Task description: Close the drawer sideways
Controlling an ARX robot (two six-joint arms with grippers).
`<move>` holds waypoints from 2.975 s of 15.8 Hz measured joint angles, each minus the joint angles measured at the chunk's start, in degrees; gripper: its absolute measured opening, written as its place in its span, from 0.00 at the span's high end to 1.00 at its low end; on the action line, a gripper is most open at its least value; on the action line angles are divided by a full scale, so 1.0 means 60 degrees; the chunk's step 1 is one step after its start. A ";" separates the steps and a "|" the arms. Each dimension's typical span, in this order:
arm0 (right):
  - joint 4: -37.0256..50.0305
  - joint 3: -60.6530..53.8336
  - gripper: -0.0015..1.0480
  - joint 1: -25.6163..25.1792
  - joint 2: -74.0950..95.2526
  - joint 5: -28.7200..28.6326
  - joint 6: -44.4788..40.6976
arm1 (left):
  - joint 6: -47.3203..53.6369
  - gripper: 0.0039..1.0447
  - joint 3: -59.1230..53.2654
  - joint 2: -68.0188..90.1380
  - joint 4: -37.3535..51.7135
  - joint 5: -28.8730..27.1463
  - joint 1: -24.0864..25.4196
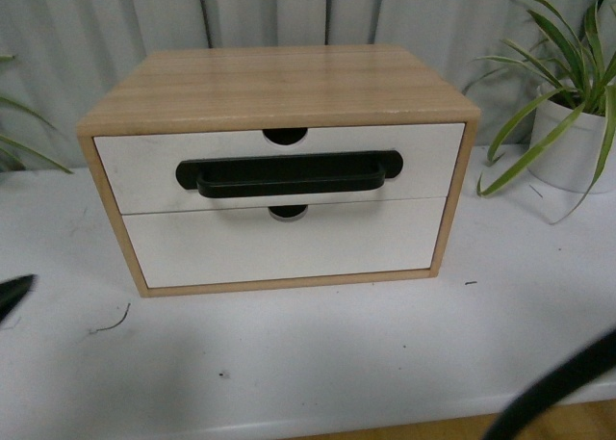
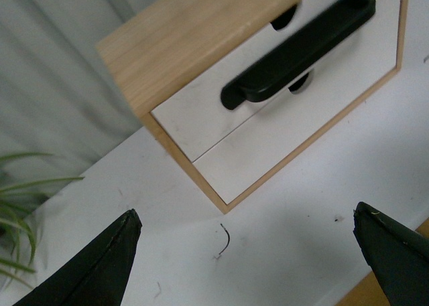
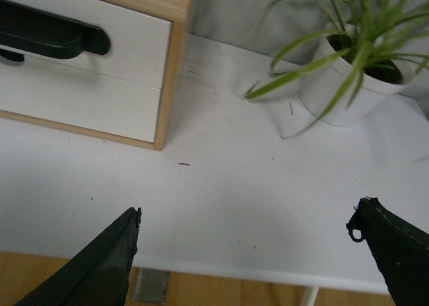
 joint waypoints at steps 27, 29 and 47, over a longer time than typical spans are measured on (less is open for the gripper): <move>-0.2124 -0.3472 0.98 -0.2608 -0.9067 -0.1679 0.2408 | -0.4233 0.99 -0.2025 -0.7424 -0.2929 -0.0776 0.1883; -0.2051 -0.3472 0.98 -0.2608 -0.9078 -0.1683 0.2408 | -0.4229 0.99 -0.2025 -0.7424 -0.2929 -0.0772 0.1883; -0.2040 -0.3472 0.06 -0.2608 -0.9074 -0.1683 0.2408 | -0.4240 0.06 -0.2025 -0.7424 -0.2929 -0.0772 0.1883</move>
